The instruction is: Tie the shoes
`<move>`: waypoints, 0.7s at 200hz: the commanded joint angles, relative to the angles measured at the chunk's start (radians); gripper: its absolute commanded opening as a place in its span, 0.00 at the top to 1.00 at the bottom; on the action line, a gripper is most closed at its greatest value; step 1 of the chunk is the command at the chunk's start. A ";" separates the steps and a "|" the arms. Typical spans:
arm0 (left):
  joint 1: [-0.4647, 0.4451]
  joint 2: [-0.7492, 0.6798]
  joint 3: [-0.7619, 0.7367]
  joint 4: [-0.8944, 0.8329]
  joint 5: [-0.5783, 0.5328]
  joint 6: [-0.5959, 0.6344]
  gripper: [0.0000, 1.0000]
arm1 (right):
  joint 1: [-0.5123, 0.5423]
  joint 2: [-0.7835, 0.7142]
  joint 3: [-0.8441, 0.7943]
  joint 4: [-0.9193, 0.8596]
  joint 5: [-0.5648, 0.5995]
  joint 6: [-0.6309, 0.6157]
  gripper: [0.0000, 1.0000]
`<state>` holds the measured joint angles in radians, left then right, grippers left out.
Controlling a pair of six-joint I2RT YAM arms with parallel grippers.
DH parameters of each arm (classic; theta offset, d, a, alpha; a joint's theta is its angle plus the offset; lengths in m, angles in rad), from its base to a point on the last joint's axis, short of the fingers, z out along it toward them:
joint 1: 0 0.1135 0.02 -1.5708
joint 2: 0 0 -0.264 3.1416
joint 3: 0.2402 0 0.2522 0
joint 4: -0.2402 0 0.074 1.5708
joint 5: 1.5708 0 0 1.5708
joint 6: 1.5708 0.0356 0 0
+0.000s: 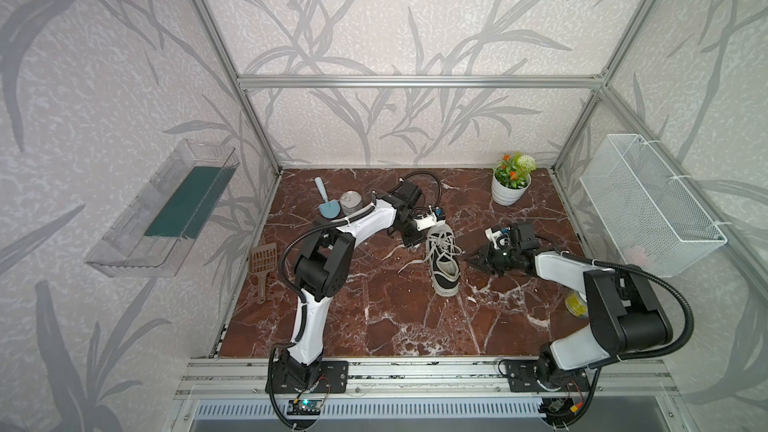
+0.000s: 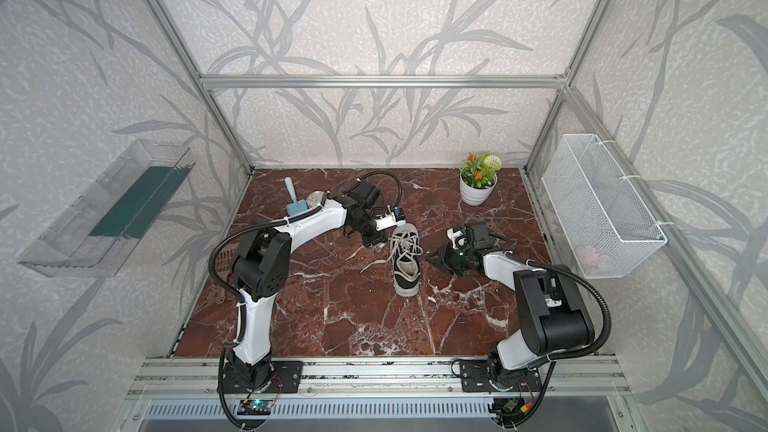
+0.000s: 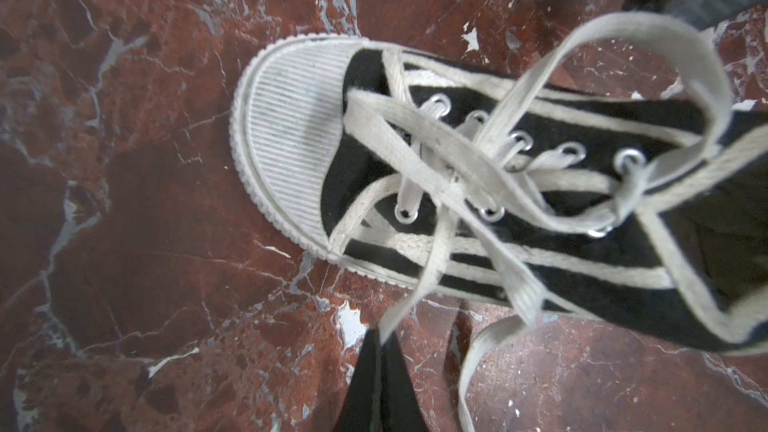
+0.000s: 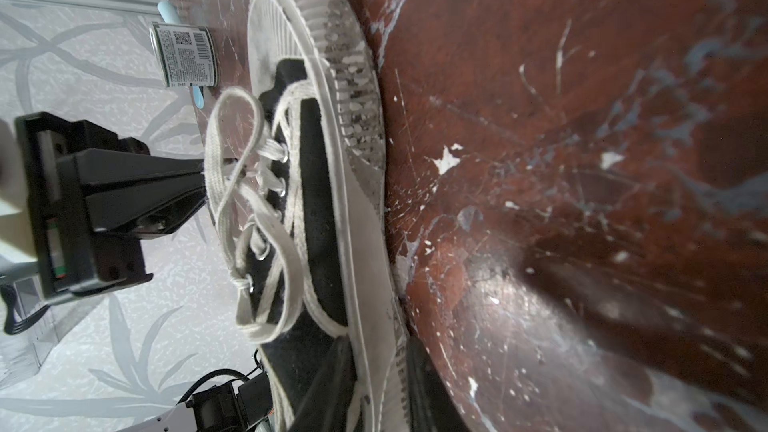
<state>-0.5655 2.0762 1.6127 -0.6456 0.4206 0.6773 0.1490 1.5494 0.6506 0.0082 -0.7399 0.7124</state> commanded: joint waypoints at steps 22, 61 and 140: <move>-0.024 -0.045 0.026 -0.080 -0.030 0.037 1.00 | 0.001 0.045 -0.021 0.108 -0.044 0.046 0.84; -0.047 -0.072 0.021 -0.092 -0.044 0.043 1.00 | 0.013 0.071 -0.027 0.165 -0.059 0.072 0.86; -0.069 -0.115 0.035 -0.108 -0.057 0.036 1.00 | 0.039 0.097 -0.017 0.312 -0.118 0.147 0.86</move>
<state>-0.6285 2.0003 1.6169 -0.7116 0.3660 0.6811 0.1795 1.6375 0.6361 0.2359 -0.8104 0.8265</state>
